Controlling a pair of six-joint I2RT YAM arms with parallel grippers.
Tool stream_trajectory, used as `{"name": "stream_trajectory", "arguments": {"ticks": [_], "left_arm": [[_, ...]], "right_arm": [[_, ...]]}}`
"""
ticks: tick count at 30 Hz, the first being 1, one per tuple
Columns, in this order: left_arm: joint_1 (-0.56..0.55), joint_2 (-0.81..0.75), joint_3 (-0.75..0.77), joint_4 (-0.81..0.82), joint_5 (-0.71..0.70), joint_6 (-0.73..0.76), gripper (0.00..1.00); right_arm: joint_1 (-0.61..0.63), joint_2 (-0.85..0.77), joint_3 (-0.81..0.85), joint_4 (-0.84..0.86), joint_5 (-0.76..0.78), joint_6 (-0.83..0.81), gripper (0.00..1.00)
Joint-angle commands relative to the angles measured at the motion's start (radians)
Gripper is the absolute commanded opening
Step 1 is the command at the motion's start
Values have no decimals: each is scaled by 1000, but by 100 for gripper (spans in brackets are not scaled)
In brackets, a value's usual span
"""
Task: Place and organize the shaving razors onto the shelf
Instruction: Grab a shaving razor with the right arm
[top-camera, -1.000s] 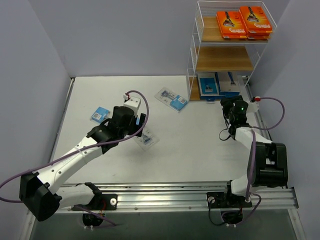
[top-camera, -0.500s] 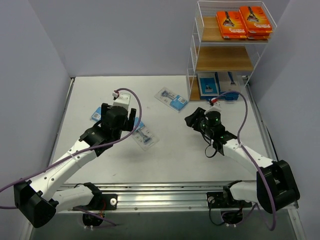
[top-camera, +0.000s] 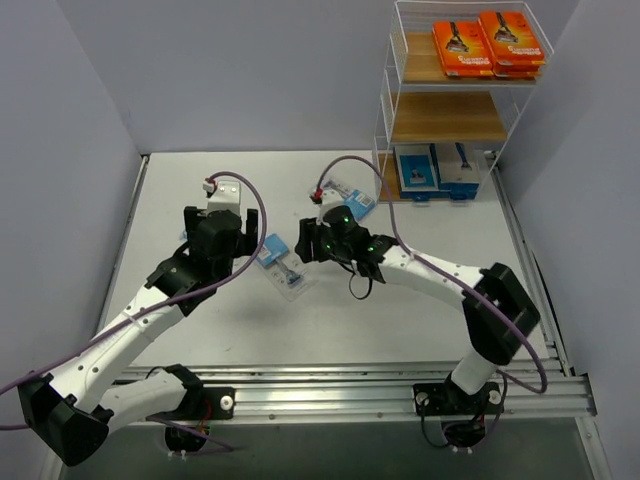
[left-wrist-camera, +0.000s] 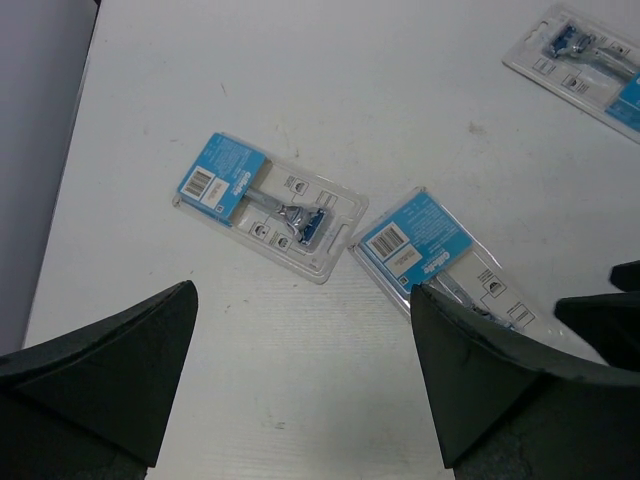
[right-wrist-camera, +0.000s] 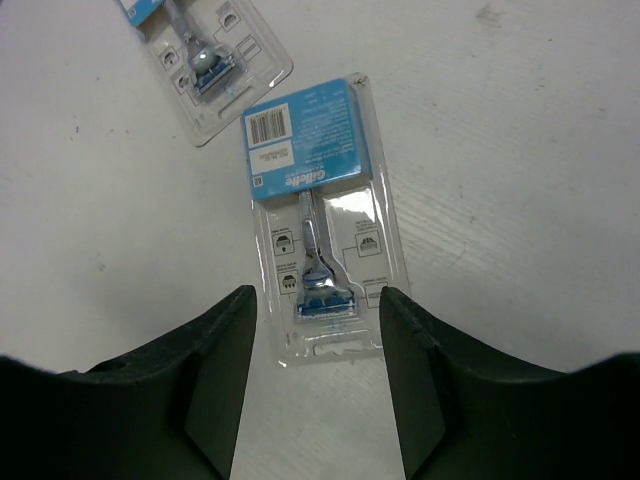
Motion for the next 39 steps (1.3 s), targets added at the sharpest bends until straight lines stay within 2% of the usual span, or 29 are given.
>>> {"name": "stream_trajectory", "arguments": {"ticks": [1,8,10,23,31,33,39], "left_arm": [[8,-63,8,28,-12,-32,97],[16,-137,-15,62,17,-27,94],[16,-144,-15,60,14,-27,100],[17,-155,-9,49,56,-39,100],[17,-154,-7,46,53,-39,100],[17,-152,-9,46,62,-39,100],[17,-131,-7,45,60,-38,100]], "right_arm": [[41,117,130,-100,50,-79,48],[98,351,325,-181,104,-136,49],[106,389,351,-189,124,-139,50],[126,484,380,-180,135,-174,47],[127,507,356,-158,161,-164,27],[127,509,346,-147,161,-155,25],[129,490,300,-123,162,-133,0]]}}
